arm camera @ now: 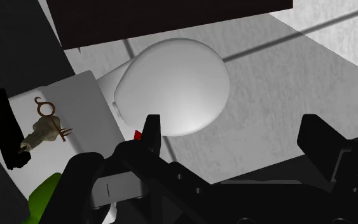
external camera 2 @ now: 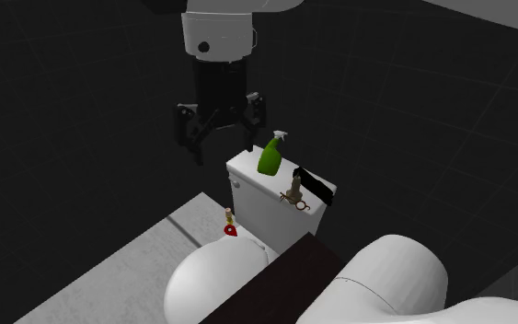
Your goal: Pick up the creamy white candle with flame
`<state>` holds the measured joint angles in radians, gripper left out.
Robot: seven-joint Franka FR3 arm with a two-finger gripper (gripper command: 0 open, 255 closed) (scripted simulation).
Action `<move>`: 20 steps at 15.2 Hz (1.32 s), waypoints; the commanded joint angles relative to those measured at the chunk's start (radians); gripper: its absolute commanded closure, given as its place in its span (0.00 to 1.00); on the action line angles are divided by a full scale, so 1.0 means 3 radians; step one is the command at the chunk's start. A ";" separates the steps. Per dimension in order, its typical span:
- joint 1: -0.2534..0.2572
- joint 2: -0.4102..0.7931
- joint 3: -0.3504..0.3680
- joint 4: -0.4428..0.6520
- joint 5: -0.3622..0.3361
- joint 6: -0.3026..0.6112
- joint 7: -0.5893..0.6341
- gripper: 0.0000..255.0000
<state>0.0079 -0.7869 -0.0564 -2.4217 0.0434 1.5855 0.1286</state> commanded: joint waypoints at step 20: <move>-0.0273 0.1508 -0.1071 -0.0198 -0.0455 0.1607 -0.1300 0.00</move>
<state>-0.0702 -0.3687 -0.3580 -2.4876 -0.0926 2.0405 -0.2340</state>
